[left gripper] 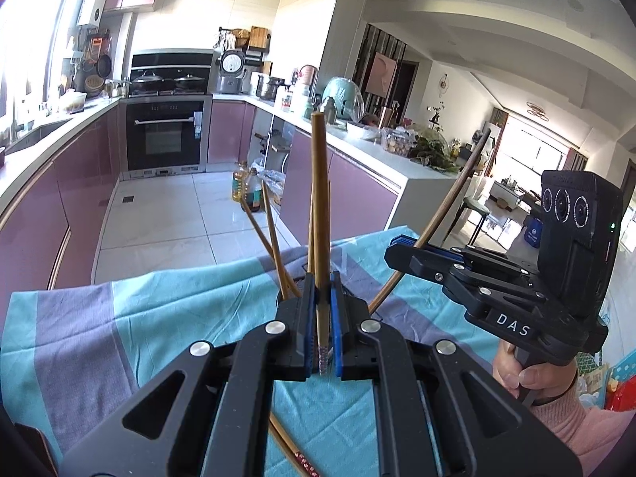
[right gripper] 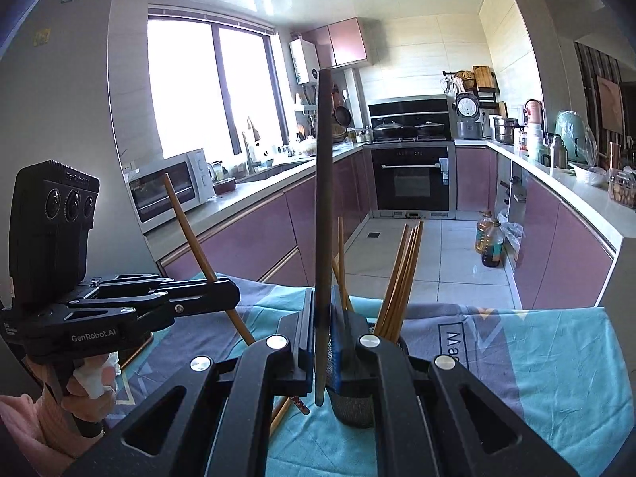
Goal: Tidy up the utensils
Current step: 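Lower the chopsticks into the mesh cup with both grippers, then open both grippers and release the chopsticks into the cup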
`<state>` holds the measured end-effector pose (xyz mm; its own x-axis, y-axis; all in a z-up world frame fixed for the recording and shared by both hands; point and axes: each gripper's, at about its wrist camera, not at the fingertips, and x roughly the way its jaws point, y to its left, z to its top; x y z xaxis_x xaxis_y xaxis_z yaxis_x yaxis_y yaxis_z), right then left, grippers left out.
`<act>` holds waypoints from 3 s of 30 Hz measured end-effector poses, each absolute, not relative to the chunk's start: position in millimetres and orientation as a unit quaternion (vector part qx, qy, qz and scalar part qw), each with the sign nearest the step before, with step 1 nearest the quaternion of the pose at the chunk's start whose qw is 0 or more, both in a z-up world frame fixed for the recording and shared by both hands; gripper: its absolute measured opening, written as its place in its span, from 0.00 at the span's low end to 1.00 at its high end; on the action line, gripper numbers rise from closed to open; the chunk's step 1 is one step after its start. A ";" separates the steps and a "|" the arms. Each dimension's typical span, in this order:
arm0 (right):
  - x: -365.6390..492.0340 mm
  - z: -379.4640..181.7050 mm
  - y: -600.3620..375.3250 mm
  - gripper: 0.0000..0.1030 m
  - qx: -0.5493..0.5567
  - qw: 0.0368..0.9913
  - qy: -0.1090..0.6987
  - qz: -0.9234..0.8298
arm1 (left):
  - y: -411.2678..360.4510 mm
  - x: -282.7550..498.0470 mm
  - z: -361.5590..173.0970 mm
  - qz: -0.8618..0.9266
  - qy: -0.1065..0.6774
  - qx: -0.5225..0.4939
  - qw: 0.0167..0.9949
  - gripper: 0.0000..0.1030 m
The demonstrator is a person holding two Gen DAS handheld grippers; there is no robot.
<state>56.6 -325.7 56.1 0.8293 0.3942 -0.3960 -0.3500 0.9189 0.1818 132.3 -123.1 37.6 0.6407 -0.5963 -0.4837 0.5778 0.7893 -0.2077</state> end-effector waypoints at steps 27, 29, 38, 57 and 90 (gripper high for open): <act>76.9 63.5 -328.9 0.06 0.049 0.962 0.205 0.172 | -141.1 137.4 54.0 -0.319 0.244 -0.011 0.916 0.07; 80.6 60.6 -326.8 0.06 0.049 0.962 0.210 0.169 | -143.1 137.5 51.0 -0.317 0.247 -0.009 0.916 0.07; 93.4 49.9 -318.6 0.06 0.054 0.957 0.234 0.164 | -155.9 145.6 41.3 -0.309 0.272 0.005 0.911 0.07; 110.6 21.0 -311.4 0.06 0.032 0.941 0.293 0.166 | -163.0 154.2 22.8 -0.318 0.328 0.024 0.889 0.07; 133.6 1.7 -319.1 0.08 0.068 0.931 0.322 0.158 | -184.5 201.4 2.3 -0.298 0.373 0.020 0.879 0.08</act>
<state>133.6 -319.1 1.7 0.7422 0.3385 -0.5784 -0.2512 0.9406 0.2282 201.4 -184.5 2.3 0.5445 -0.5085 -0.6670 0.5386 0.8216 -0.1867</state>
